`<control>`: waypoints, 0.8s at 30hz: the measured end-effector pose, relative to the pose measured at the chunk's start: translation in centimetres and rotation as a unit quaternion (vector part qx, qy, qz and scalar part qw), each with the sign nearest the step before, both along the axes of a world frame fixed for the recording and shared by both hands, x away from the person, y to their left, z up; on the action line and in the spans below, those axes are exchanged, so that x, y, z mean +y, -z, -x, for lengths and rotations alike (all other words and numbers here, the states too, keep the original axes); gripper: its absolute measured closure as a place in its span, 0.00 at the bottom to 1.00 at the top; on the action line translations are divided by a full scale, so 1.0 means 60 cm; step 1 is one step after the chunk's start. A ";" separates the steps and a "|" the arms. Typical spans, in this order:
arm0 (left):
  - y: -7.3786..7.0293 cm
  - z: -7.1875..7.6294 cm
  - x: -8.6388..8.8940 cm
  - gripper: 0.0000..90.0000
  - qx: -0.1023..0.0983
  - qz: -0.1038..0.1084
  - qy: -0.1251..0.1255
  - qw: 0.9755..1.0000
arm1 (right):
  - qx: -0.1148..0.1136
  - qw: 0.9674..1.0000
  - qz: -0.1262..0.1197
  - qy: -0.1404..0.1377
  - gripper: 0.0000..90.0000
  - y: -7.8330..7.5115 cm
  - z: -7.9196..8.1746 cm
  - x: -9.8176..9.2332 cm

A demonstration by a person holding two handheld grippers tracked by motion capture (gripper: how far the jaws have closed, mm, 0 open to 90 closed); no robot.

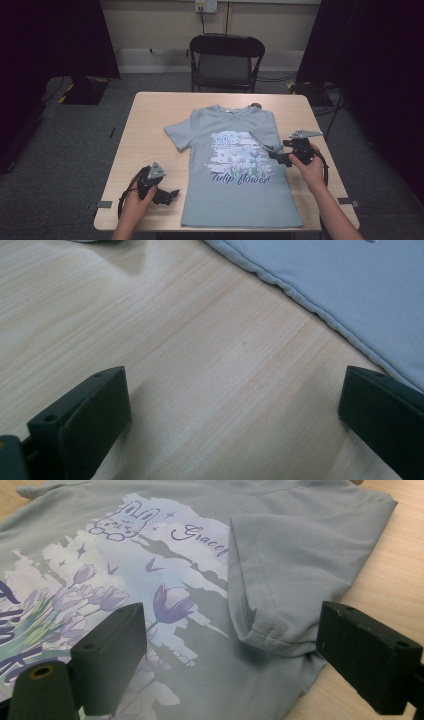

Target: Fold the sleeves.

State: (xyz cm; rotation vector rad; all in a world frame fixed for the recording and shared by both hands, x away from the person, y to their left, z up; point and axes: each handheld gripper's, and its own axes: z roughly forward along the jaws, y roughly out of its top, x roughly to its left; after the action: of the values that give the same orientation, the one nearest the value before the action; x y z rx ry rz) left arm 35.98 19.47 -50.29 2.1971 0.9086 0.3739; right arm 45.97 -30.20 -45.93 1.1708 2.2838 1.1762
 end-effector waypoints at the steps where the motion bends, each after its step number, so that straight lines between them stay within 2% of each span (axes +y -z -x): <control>1: 0.000 0.000 0.000 0.00 0.000 0.000 0.000 1.000 | 0.000 1.000 -0.001 -0.002 0.14 -0.001 0.002 -0.001; 4: 0.000 0.000 0.000 0.00 0.000 0.000 0.000 1.000 | -0.001 1.000 -0.005 -0.004 0.14 -0.003 0.008 -0.002; 10: 0.000 0.000 0.000 0.00 0.000 0.000 0.000 1.000 | -0.002 1.000 0.001 -0.014 0.14 -0.001 0.020 0.000; 12: 0.000 0.000 0.000 0.00 0.000 0.000 0.000 1.000 | -0.006 1.000 0.010 -0.017 0.14 -0.001 0.024 0.001; 24: 0.000 0.000 0.000 0.00 0.000 0.000 0.000 1.000 | -0.005 0.999 0.019 -0.028 0.14 0.002 0.043 -0.003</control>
State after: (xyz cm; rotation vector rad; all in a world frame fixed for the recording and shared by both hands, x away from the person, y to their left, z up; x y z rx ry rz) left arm 35.98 19.47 -50.29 2.1968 0.9081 0.3742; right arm 43.42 -30.39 -46.05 1.0899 2.3355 1.1505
